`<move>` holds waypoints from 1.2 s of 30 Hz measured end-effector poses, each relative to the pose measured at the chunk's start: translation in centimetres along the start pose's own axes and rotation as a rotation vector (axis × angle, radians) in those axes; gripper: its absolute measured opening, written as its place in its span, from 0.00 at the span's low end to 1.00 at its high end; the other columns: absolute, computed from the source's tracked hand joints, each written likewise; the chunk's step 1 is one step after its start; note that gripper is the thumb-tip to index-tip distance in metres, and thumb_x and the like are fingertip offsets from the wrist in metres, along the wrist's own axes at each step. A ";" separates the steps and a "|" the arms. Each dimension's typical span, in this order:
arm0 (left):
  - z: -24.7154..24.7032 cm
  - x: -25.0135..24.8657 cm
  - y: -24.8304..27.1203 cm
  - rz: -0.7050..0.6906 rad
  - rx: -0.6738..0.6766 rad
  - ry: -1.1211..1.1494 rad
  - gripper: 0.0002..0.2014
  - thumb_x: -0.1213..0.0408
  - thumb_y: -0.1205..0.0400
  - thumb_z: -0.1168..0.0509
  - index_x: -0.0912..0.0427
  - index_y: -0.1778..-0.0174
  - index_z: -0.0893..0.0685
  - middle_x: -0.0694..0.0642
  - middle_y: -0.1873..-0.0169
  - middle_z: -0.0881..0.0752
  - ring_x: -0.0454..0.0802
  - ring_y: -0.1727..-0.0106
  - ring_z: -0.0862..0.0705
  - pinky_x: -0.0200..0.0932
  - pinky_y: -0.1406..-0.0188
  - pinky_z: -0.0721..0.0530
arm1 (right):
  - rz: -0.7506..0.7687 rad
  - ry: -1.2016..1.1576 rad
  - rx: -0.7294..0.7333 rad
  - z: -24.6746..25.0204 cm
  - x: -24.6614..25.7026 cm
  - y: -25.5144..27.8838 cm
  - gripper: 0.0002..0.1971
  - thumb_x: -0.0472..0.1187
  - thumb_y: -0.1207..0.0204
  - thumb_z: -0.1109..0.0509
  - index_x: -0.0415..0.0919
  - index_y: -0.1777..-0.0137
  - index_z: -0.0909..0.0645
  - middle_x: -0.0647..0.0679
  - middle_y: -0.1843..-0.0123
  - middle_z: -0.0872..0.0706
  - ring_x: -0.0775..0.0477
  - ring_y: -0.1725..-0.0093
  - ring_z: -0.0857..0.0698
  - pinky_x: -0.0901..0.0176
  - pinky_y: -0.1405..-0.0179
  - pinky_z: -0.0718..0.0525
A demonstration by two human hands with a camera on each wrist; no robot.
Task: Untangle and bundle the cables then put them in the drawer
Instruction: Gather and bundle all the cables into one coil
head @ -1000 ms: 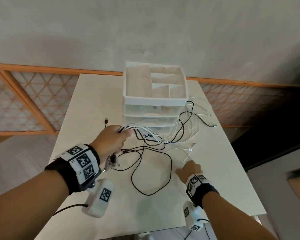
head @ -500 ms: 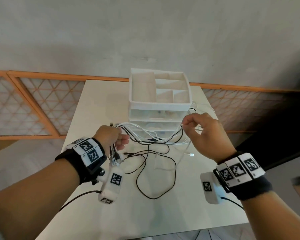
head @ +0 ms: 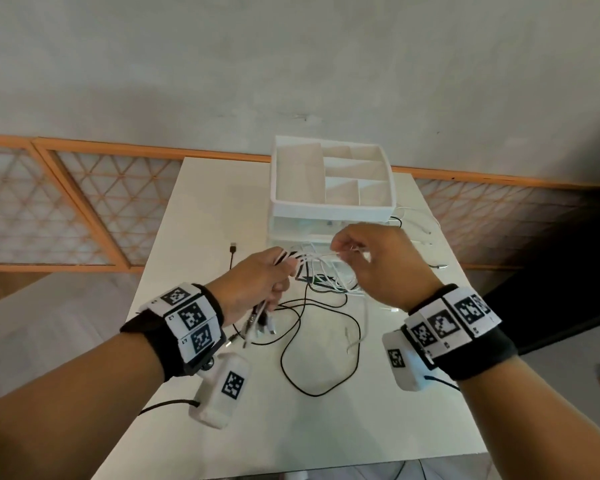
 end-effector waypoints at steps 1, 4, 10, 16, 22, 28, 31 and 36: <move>0.8 -0.1 0.1 -0.016 -0.030 -0.042 0.12 0.56 0.11 0.40 0.57 0.58 0.24 0.47 0.76 0.29 0.46 0.74 0.33 0.42 0.72 0.29 | -0.002 -0.013 -0.052 0.8 -0.7 -0.1 0.11 0.24 0.24 0.30 0.40 0.53 0.11 0.50 0.56 0.09 0.55 0.58 0.11 0.66 0.52 0.14; 4.3 -0.4 0.8 -0.077 -0.184 -0.138 0.13 0.53 0.15 0.34 0.54 0.63 0.22 0.46 0.78 0.29 0.45 0.77 0.31 0.39 0.75 0.30 | -0.113 0.015 -0.258 4.1 -5.2 0.6 0.15 0.20 0.27 0.32 0.38 0.58 0.11 0.50 0.59 0.09 0.57 0.58 0.12 0.80 0.52 0.20; 9.2 0.5 0.8 -0.129 -0.351 -0.065 0.11 0.58 0.14 0.34 0.60 0.56 0.26 0.53 0.72 0.33 0.49 0.73 0.36 0.46 0.70 0.33 | -0.492 0.158 -0.537 8.6 -15.1 4.3 0.09 0.29 0.21 0.32 0.40 0.51 0.12 0.43 0.53 0.08 0.39 0.51 0.10 0.77 0.57 0.29; 6.2 -1.1 0.3 -0.174 -0.261 -0.362 0.17 0.55 0.14 0.36 0.68 0.57 0.25 0.51 0.73 0.30 0.49 0.72 0.32 0.47 0.66 0.31 | -0.616 0.279 -0.169 5.4 -14.6 2.9 0.30 0.41 0.30 0.24 0.55 0.28 0.25 0.44 0.37 0.19 0.41 0.40 0.16 0.40 0.39 0.17; -1.1 -6.9 2.0 -0.356 -0.067 -0.545 0.21 0.45 0.15 0.41 0.59 0.60 0.14 0.43 0.78 0.26 0.40 0.76 0.29 0.35 0.72 0.29 | -0.153 0.029 0.189 -5.3 -1.3 -0.1 0.20 0.66 0.34 0.27 0.74 0.42 0.25 0.57 0.68 0.17 0.56 0.67 0.17 0.54 0.62 0.16; 4.2 -7.9 4.0 -0.290 -0.156 -0.392 0.21 0.40 0.18 0.40 0.50 0.58 0.09 0.48 0.74 0.30 0.55 0.73 0.30 0.51 0.76 0.20 | -0.657 0.366 0.392 -2.2 -14.6 1.8 0.12 0.54 0.19 0.33 0.48 0.56 0.13 0.48 0.62 0.08 0.44 0.63 0.08 0.53 0.58 0.10; 5.4 -4.9 3.3 -0.187 -0.091 -0.715 0.15 0.46 0.15 0.39 0.47 0.55 0.09 0.46 0.76 0.26 0.45 0.79 0.29 0.42 0.78 0.25 | -0.769 0.275 0.151 2.0 -17.6 1.2 0.06 0.43 0.21 0.32 0.46 0.51 0.14 0.44 0.57 0.07 0.42 0.65 0.08 0.55 0.65 0.11; 6.4 1.5 1.1 0.047 -0.112 -0.874 0.20 0.51 0.15 0.34 0.56 0.72 0.22 0.50 0.76 0.20 0.42 0.79 0.26 0.34 0.76 0.29 | -0.556 0.199 -0.216 5.8 -14.4 -1.2 0.08 0.39 0.19 0.32 0.54 0.46 0.16 0.52 0.55 0.16 0.51 0.61 0.21 0.75 0.63 0.25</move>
Point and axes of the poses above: each hand's wrist, its own y-axis away from the middle knuckle, its own z-axis out of the back of the hand, x = y × z, the point moved 8 cm from there along -y, towards the middle knuckle
